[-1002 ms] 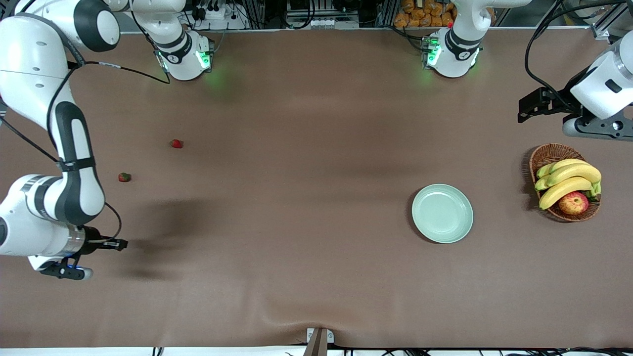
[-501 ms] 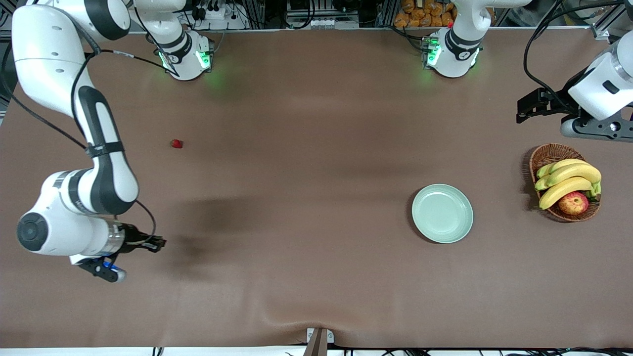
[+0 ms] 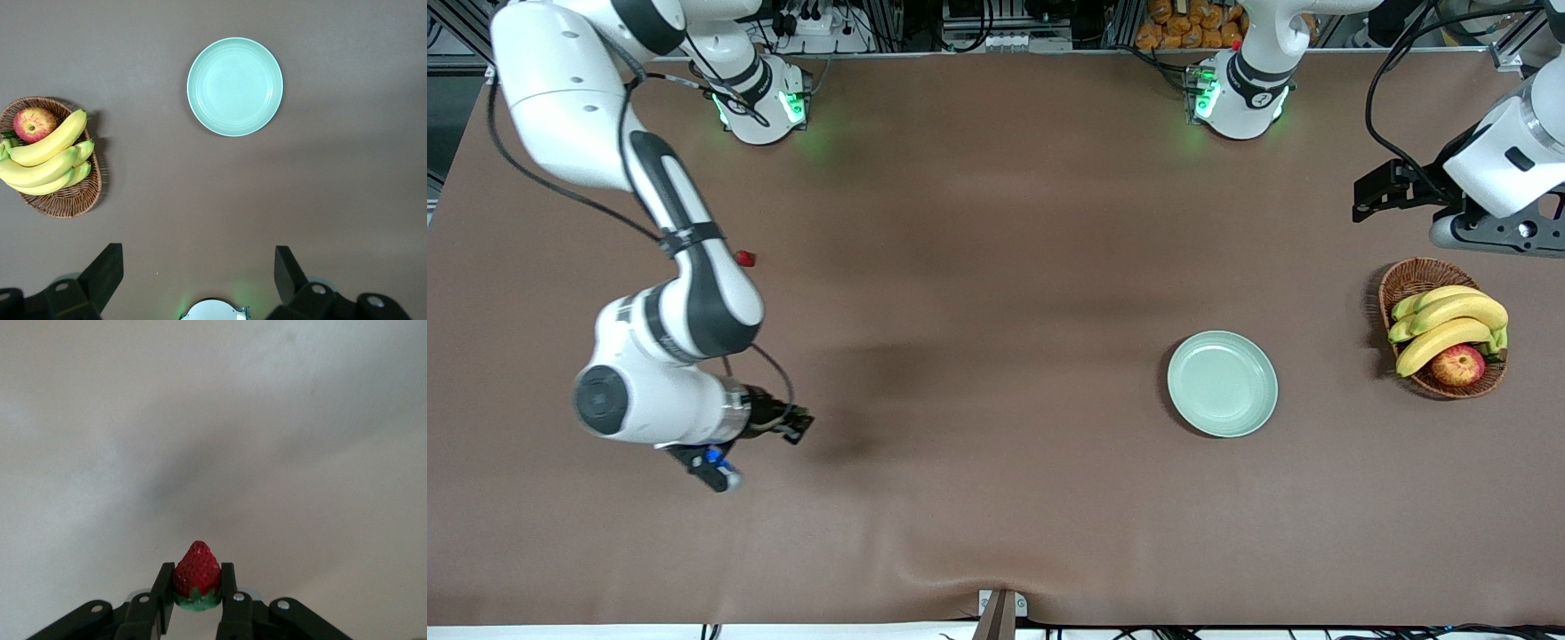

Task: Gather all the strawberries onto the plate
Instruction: 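Carry the strawberry with the right gripper toward the table middle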

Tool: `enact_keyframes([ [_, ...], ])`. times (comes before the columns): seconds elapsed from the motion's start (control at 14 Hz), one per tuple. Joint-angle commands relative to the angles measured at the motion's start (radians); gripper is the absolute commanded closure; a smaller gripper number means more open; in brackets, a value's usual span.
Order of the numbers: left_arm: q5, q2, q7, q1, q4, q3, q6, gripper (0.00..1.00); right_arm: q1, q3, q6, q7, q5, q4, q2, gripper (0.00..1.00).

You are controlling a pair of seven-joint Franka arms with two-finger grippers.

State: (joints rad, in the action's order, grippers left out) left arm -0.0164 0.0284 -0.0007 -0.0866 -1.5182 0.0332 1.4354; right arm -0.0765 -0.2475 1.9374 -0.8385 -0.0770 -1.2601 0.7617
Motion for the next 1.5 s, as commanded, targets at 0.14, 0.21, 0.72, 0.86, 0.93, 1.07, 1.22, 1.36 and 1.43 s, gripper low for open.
enact_keyframes([
  [0.14,-0.008,0.001,-0.002,-0.001,0.004,0.001,0.005,0.00,-0.135,0.005,0.003,-0.253,0.006,-0.007,-0.012,0.91],
  [0.21,-0.008,0.001,-0.002,-0.001,0.006,0.001,0.003,0.00,-0.170,0.007,0.023,-0.293,0.009,-0.007,-0.007,0.91],
  [0.72,-0.008,0.001,-0.002,-0.001,0.006,0.001,0.005,0.00,-0.334,0.014,0.103,-0.520,0.011,-0.028,0.002,0.91],
  [0.86,-0.008,0.004,-0.002,-0.002,0.004,0.001,0.005,0.00,-0.356,0.014,0.130,-0.537,0.011,-0.071,0.002,0.91],
  [0.93,-0.008,0.004,-0.002,-0.002,0.004,0.001,0.005,0.00,-0.364,0.013,0.164,-0.550,0.011,-0.100,0.004,0.91],
  [1.07,-0.008,0.007,-0.002,-0.004,0.004,0.001,0.005,0.00,-0.400,0.014,0.271,-0.589,0.011,-0.146,0.021,0.91],
  [1.22,-0.008,0.008,-0.002,-0.004,0.004,0.001,0.005,0.00,-0.417,0.014,0.305,-0.600,0.011,-0.160,0.033,0.91],
  [1.36,-0.008,0.010,-0.002,-0.004,0.004,0.001,0.005,0.00,-0.442,0.014,0.310,-0.620,0.011,-0.162,0.047,0.91],
  [1.43,-0.008,0.010,-0.002,-0.004,0.004,0.002,0.005,0.00,-0.450,0.016,0.314,-0.628,0.013,-0.162,0.056,0.91],
])
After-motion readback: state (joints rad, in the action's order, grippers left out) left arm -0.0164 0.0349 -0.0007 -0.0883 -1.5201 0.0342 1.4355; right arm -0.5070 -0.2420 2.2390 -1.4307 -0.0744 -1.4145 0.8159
